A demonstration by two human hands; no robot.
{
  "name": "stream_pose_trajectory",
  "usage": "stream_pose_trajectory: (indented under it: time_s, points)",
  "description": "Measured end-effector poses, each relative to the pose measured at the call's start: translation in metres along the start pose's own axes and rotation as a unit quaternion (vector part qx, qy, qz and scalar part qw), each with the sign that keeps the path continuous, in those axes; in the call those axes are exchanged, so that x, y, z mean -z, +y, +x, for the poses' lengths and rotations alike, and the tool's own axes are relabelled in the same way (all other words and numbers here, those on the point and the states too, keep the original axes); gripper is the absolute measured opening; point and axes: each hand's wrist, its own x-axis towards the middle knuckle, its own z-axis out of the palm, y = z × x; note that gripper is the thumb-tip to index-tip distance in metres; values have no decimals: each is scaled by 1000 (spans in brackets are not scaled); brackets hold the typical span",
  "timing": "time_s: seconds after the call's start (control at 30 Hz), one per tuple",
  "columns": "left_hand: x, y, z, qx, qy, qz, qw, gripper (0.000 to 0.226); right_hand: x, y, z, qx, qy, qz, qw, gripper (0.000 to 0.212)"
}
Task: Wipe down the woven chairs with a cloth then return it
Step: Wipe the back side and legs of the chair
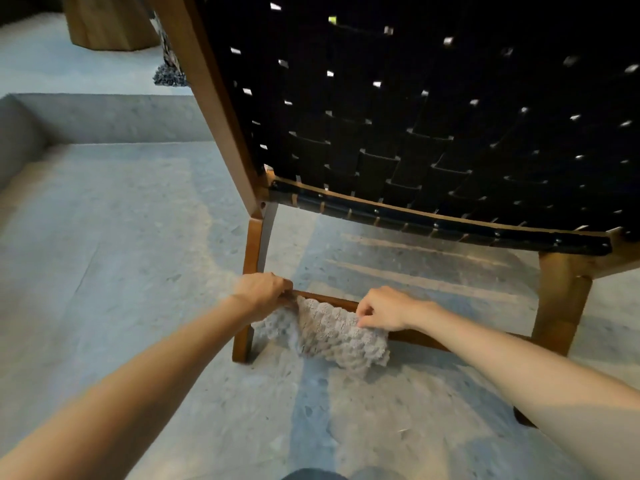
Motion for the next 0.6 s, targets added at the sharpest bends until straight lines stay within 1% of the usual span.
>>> stream_pose_trajectory:
  time_s: [0.07, 0.13, 0.2, 0.27, 0.3, 0.37, 0.4, 0.43, 0.47, 0.5, 0.53, 0.57, 0.6]
  points:
    - [-11, 2, 10, 49, 24, -4, 998, 29, -8, 9, 18, -19, 47, 23, 998, 20]
    - [-18, 3, 20, 95, 59, -14, 994, 27, -12, 15, 33, -31, 126, 38, 991, 23]
    - [-22, 5, 32, 122, 107, 6, 987, 23, -15, 19, 45, -36, 188, 42, 981, 25]
    - [-28, 9, 42, 138, 137, 20, 981, 16, -19, 21, 56, -49, 219, 41, 974, 25]
    - [-33, 11, 46, 143, 140, 17, 980, 14, -22, 22, 61, -58, 231, 36, 970, 24]
    - [-47, 14, 49, 144, 151, -11, 978, 17, -30, 23, 70, -66, 249, 24, 966, 23]
    - [-55, 11, 49, 132, 166, -40, 977, 24, -34, 22, 74, -60, 252, 29, 966, 22]
    - [-63, 9, 46, 113, 173, -81, 975, 33, -37, 21, 75, -39, 250, 46, 966, 26]
    - [-70, 6, 41, 90, 169, -122, 974, 45, -40, 18, 77, -15, 234, 79, 969, 40]
    - [-78, 1, 35, 61, 161, -139, 975, 59, -43, 15, 78, 12, 207, 120, 971, 54]
    - [-85, -3, 30, 27, 161, -116, 980, 73, -46, 11, 77, 27, 176, 142, 974, 65]
    - [-93, -7, 25, -9, 173, -71, 982, 81, -50, 7, 76, 40, 153, 128, 979, 72]
    - [-103, -12, 23, -37, 193, -20, 980, 83, -57, 4, 76, 51, 137, 77, 986, 77]
